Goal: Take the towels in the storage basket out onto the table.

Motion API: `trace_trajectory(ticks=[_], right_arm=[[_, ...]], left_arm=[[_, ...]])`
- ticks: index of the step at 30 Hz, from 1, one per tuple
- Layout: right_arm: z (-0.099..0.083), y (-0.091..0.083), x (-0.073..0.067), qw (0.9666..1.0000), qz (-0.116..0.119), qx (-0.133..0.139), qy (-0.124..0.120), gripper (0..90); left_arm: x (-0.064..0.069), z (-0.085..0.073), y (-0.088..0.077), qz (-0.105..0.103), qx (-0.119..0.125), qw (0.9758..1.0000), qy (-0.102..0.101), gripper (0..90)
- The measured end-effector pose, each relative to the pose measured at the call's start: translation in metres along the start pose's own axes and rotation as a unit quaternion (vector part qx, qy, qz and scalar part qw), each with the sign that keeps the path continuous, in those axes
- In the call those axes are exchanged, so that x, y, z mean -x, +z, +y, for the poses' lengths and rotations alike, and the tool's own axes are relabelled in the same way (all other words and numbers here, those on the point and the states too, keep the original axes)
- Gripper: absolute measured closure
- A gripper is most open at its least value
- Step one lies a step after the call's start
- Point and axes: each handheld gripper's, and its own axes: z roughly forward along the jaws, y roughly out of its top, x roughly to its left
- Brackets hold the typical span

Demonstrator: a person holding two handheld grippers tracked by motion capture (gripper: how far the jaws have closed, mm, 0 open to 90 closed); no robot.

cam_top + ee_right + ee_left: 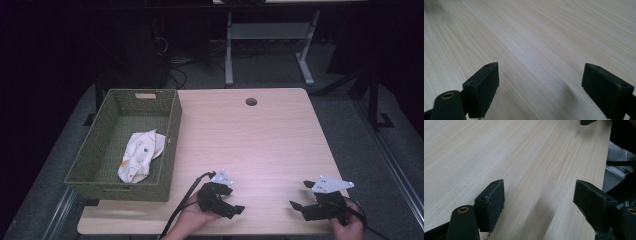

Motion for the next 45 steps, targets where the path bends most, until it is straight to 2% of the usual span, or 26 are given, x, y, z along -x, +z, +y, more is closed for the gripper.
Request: trace_trajectory(ticks=[6, 12, 15, 18, 22, 26, 28, 29, 33, 36, 38, 41, 45], right_arm=[[0.000, 0.000, 0.000, 1.0000, 0.000, 0.001, 0.000, 14.0], [0.000, 0.002, 0.001, 1.0000, -0.005, -0.002, 0.004, 14.0], [0.000, 0.003, 0.001, 1.0000, -0.007, -0.004, 0.003, 14.0], [0.000, 0.003, 0.000, 0.9999, -0.008, -0.005, 0.004, 14.0], [0.000, 0.002, -0.001, 1.0000, -0.005, -0.002, 0.003, 14.0], [0.000, 0.001, -0.001, 1.0000, -0.004, 0.000, 0.005, 14.0], [0.000, 0.001, -0.001, 1.0000, -0.005, 0.001, 0.005, 14.0], [0.001, 0.000, -0.001, 1.0000, -0.005, 0.001, 0.006, 14.0], [0.001, 0.000, -0.001, 1.0000, -0.005, 0.002, 0.003, 14.0], [0.001, 0.001, -0.001, 1.0000, -0.004, 0.002, 0.003, 14.0], [0.001, 0.001, -0.001, 1.0000, -0.003, 0.002, 0.002, 14.0], [0.001, 0.001, -0.001, 1.0000, -0.002, 0.000, 0.004, 14.0], [0.001, 0.000, -0.002, 1.0000, -0.003, 0.001, 0.000, 14.0]], left_arm=[[-0.003, 0.004, -0.003, -0.003, 0.007, 0.9999, -0.011, 24.8], [-0.006, 0.018, -0.013, 0.006, 0.001, 1.0000, 0.000, 24.7], [-0.007, 0.032, -0.027, 0.005, 0.000, 1.0000, 0.002, 24.7], [-0.010, 0.038, -0.032, 0.005, -0.003, 1.0000, 0.005, 24.6], [-0.016, 0.049, -0.045, 0.007, -0.003, 1.0000, -0.002, 24.5], [-0.019, 0.060, -0.058, 0.015, -0.004, 0.9999, 0.007, 24.6], [-0.020, 0.064, -0.065, 0.007, 0.000, 0.9999, 0.008, 24.5], [-0.021, 0.069, -0.073, 0.015, 0.003, 0.9998, 0.013, 24.5], [-0.024, 0.077, -0.086, 0.022, -0.002, 0.9996, 0.018, 24.4], [-0.026, 0.080, -0.092, 0.017, -0.001, 0.9997, 0.019, 24.4], [-0.029, 0.083, -0.098, 0.013, 0.000, 0.9998, 0.016, 24.4], [-0.036, 0.087, -0.108, 0.022, 0.002, 0.9997, 0.013, 23.6], [-0.043, 0.089, -0.120, 0.021, 0.005, 0.9998, 0.004, 23.1]])
